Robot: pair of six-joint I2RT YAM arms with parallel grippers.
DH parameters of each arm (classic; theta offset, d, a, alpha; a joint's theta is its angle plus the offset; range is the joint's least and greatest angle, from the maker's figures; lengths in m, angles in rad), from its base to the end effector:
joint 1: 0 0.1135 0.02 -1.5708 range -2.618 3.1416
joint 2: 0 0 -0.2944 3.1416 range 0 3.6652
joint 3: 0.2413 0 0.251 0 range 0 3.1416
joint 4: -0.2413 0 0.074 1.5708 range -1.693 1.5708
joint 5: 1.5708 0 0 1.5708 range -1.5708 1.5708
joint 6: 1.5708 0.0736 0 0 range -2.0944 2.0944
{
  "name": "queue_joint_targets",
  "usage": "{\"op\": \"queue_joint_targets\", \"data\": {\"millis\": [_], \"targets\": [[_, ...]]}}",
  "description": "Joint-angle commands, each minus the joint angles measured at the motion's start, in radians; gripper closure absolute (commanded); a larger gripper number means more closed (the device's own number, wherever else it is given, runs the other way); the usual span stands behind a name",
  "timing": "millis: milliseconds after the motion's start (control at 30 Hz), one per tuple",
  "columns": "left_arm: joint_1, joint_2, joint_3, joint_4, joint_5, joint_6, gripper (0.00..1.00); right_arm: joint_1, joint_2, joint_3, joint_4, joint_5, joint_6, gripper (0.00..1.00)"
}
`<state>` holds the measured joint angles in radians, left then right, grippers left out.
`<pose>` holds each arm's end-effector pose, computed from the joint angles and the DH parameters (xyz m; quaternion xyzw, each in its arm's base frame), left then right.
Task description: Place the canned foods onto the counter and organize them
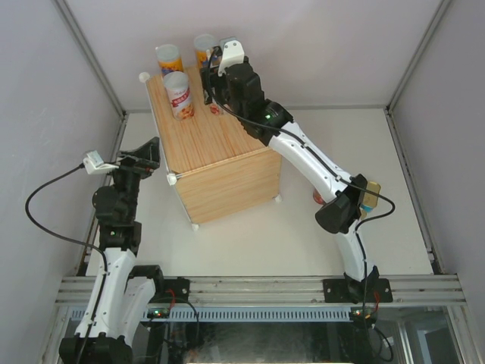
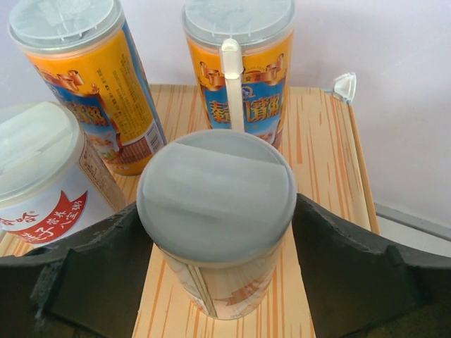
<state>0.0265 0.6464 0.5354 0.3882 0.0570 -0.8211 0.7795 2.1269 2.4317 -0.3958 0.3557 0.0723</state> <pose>0.1758 0.0005 0.3638 -0.2270 0.5585 -0.3245 0.7289 0.3966 0.3559 0.4809 -0.1398 0.7232 0.1552 0.6583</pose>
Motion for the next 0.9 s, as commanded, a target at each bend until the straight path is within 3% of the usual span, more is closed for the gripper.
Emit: {"op": "queue_joint_targets", "data": {"millis": [0, 333, 867], "targets": [[0.002, 0.006, -0.006, 0.051, 0.016, -0.013, 0.09, -0.012, 0.012, 0.048, 0.067, -0.006, 0.014, 0.24], [0.007, 0.010, -0.006, 0.053, 0.017, -0.015, 0.09, -0.009, 0.019, 0.040, 0.076, 0.014, -0.011, 0.21], [0.008, -0.004, -0.011, 0.051, 0.017, -0.015, 0.09, 0.043, -0.179, -0.256, 0.215, 0.084, -0.058, 0.21]]}}
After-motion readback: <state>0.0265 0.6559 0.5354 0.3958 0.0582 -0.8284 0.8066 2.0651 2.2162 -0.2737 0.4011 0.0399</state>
